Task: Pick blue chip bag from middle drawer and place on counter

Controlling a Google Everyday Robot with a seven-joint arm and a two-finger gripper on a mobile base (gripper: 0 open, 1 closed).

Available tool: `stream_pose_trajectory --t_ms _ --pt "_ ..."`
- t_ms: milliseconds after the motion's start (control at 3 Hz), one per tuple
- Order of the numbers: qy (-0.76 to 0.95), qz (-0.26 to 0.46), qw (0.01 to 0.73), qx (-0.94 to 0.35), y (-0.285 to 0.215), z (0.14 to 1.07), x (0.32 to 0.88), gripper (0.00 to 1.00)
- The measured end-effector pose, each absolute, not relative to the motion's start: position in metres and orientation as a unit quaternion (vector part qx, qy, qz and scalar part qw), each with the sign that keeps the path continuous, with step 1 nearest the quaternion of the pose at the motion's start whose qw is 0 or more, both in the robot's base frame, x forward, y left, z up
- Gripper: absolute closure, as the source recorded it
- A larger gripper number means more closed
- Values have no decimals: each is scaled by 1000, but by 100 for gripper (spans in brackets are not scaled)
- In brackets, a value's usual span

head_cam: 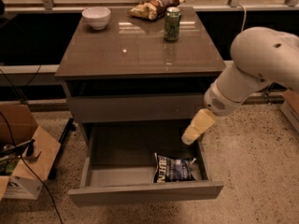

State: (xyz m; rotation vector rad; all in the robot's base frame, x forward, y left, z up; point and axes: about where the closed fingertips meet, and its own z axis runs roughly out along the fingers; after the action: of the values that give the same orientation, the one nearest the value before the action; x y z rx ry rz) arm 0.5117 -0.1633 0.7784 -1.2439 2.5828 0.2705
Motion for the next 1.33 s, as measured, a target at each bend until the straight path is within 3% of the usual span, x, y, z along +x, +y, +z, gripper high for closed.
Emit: stream_pose_trajectory --t_ms 667,1333 --pt "896 109 141 -406 -156 769 517 0" --pt "908 190 135 -347 -134 669 560 0"
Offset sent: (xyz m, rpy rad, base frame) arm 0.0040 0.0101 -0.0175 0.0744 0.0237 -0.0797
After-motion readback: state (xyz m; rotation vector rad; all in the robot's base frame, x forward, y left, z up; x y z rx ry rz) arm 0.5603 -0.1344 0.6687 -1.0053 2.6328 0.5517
